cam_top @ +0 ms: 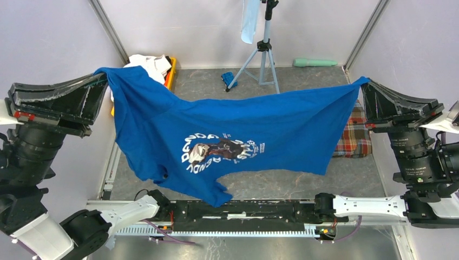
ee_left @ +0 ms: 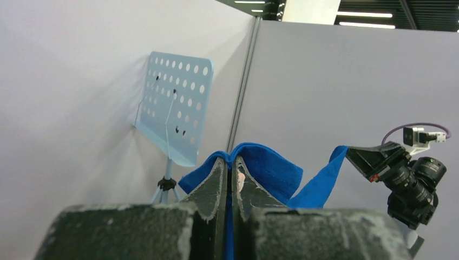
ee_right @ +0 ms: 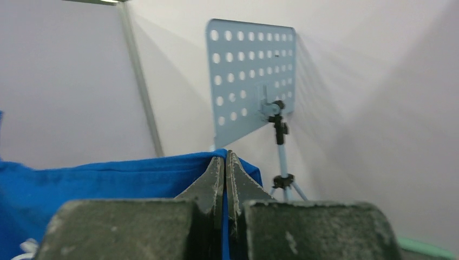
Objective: Fold and stack the mixed laundry pile
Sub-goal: Flatten out the T-shirt at the center of the board.
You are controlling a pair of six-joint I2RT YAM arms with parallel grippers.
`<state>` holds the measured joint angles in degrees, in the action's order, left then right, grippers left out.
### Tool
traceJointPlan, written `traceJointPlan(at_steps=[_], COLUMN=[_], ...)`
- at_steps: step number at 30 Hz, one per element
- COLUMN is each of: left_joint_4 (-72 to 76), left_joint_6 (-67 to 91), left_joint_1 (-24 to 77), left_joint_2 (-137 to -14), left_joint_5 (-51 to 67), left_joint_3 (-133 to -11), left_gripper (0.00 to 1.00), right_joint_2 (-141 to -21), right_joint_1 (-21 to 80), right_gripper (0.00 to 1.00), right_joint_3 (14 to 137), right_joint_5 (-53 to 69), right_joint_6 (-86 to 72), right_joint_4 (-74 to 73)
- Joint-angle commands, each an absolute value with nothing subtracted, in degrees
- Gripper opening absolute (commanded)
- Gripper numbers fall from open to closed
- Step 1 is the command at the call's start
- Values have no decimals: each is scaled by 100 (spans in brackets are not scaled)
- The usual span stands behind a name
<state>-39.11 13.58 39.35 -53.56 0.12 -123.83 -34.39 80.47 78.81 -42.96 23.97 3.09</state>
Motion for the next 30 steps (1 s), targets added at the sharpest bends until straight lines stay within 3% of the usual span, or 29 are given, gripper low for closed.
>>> traceJointPlan(at_steps=[1, 4, 7, 8, 11, 13, 15, 17, 22, 30], left_joint_4=[-3723, -3973, -4358, -4460, -4414, -4317, -4068, -3890, -3713, -3203], left_joint_6=[1222, 1331, 1686, 1800, 2330, 2863, 3074, 3024, 2863, 2715], left_joint_1=[3951, 3946, 3923, 3865, 2999, 2063, 1374, 1134, 1063, 1063], left_joint_2=[-6026, -6465, -7050, -7250, -7906, -8526, -9063, -9519, -9930, -8570], left_joint_5=[-379, -1393, -2494, -2669, -1795, -996, -116, 273, 295, 395], left_joint_3=[-12711, -12551, -12107, -11926, -11032, -10488, -10119, -9943, -9658, -8687], left_gripper=[2, 2, 2, 2, 2, 2, 2, 2, 2, 2], right_joint_2=[-3751, -4247, -5501, -5917, -7024, -7574, -8012, -8193, -8226, -6907], right_joint_1=[8050, 8047, 7615, 7293, 5972, 5129, 4227, 3461, 3025, 3020], right_gripper=[0, 0, 0, 0, 0, 0, 0, 0, 0, 0], right_joint_3=[7727, 6523, 5606, 5534, 5170, 5520, 6265, 6186, 5914, 5053], right_joint_5=[-5439, -7153, -7982, -8235, -8614, -8081, -6226, -4905, -4542, -3840], right_joint_6=[2981, 5207, 8341, 8574, 6913, 3716, 604, 12, -187, -109], right_joint_4=[1059, 3850, 8054, 8444, 6876, 3059, -224, -575, -388, -64])
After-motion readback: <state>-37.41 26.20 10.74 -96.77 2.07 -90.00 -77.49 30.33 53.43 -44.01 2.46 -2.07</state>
